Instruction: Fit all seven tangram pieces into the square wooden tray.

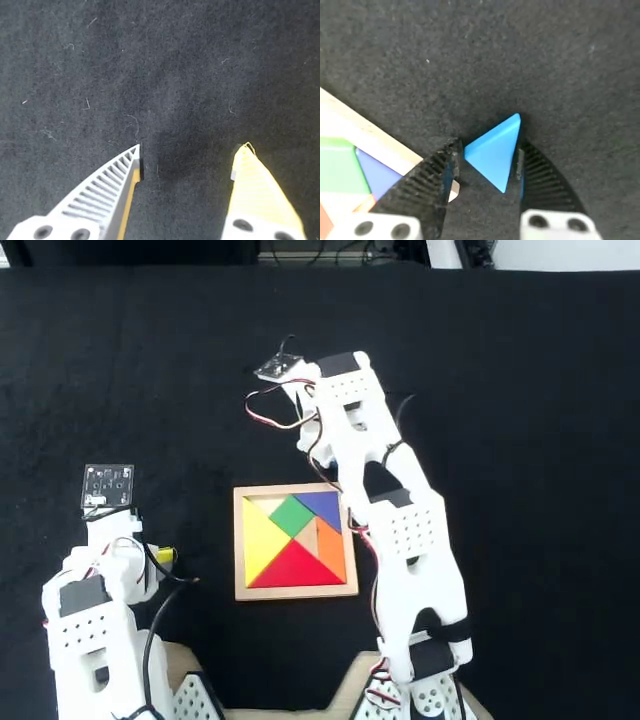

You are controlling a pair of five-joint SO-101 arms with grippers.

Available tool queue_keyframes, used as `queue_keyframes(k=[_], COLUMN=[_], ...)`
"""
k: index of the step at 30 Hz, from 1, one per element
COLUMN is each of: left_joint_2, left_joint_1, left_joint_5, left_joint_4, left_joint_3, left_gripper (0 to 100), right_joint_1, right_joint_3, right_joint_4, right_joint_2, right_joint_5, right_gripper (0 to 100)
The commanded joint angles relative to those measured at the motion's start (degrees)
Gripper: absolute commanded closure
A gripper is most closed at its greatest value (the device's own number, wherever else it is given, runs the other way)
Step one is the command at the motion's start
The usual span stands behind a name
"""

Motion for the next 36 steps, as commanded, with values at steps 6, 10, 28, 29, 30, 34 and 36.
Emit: queue_keyframes(k=[6, 10, 28, 29, 30, 34, 36], left_joint_2=[-0.6, -0.6, -0.6, -0.6, -0.6, -0.6, -0.6], left_joint_1=[0.2, 0.2, -1.9, -2.2, -2.4, -2.8, -2.8], left_joint_5=[-0.5, -0.5, -0.4, -0.4, -0.4, -0.3, -0.2], left_joint_4=[-0.3, -0.3, -0.3, -0.3, -0.3, -0.3, -0.3], left_joint_3=[-0.2, -0.2, -0.6, -0.6, -0.7, -0.8, -0.8], left_gripper=[71, 71, 71, 71, 71, 71, 71], right_joint_1=[-0.3, -0.3, -4.0, -4.7, -5.7, -9.6, -10.2], right_joint_3=[-0.4, -4.5, -15.0, -13.1, -10.7, 0.3, 5.7], right_joint_4=[-0.3, 2.5, 12.7, 12.7, 12.7, 12.3, 10.9], right_joint_2=[0.1, 0.1, -4.0, -5.3, -7.0, -15.0, -19.5], right_joint_5=[2.5, 3.2, 20.0, 22.5, 24.2, 27.2, 27.3], right_gripper=[90.3, 98.6, 98.8, 98.8, 98.8, 98.8, 98.8])
